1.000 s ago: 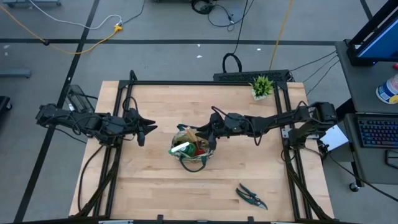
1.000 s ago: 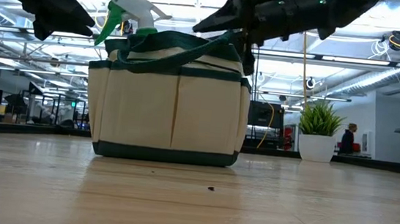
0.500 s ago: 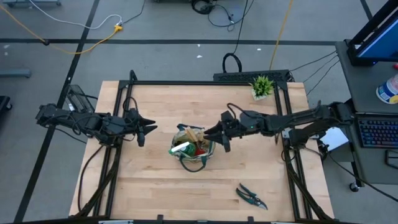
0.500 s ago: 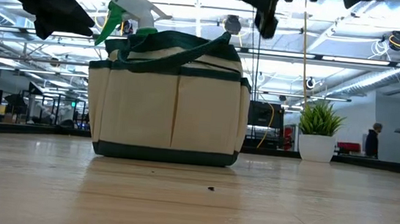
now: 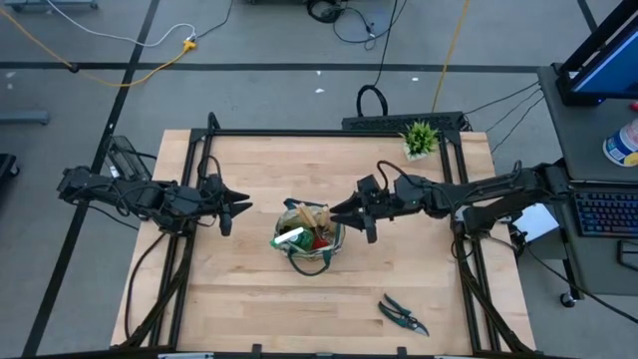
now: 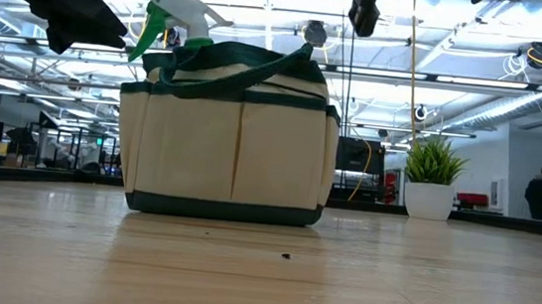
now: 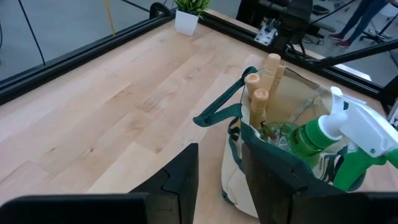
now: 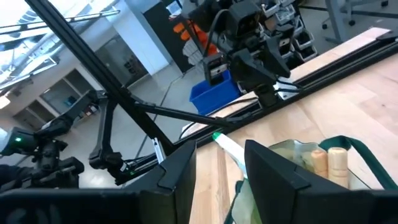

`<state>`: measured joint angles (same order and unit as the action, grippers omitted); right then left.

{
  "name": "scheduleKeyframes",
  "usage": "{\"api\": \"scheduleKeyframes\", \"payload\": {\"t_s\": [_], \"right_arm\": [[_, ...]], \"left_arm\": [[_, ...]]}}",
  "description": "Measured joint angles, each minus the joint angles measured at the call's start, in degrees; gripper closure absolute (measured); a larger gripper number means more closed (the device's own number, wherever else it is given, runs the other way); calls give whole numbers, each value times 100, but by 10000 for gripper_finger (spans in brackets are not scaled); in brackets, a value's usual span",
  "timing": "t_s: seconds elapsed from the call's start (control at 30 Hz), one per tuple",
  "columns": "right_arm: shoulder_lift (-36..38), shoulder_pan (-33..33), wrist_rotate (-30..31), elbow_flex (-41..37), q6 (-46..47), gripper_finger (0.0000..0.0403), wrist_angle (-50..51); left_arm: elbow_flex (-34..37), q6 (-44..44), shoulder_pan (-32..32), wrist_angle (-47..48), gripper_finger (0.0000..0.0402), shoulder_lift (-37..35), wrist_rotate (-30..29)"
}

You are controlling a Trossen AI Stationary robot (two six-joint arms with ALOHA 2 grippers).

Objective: Pick & Place Garden tools in Gardening bag
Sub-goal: Put the green shear scissors into the white gardening bag

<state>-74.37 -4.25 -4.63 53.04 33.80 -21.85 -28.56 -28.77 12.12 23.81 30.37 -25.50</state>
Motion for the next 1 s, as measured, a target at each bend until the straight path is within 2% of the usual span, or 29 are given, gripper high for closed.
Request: {"api": "scheduleKeyframes", "payload": {"t_s": [0.47, 0.63, 0.73, 0.83, 1.0], "right_arm": [[-2, 2, -14, 2, 2, 275, -63], [-2, -82, -733, 4, -260, 275, 27], [-2, -379, -734, 4, -707, 275, 321], [76, -752, -515, 5, -1128, 275, 651], [327, -1469, 348, 15, -1689, 275, 1340]], "left_arm": [[0, -343, 1, -4, 272, -2, 4], [0, -329, 0, -3, 272, -2, 4], [0, -337, 0, -2, 272, 0, 7], [0, -349, 2, -2, 272, -2, 9], [0, -356, 0, -7, 272, -1, 11]]}}
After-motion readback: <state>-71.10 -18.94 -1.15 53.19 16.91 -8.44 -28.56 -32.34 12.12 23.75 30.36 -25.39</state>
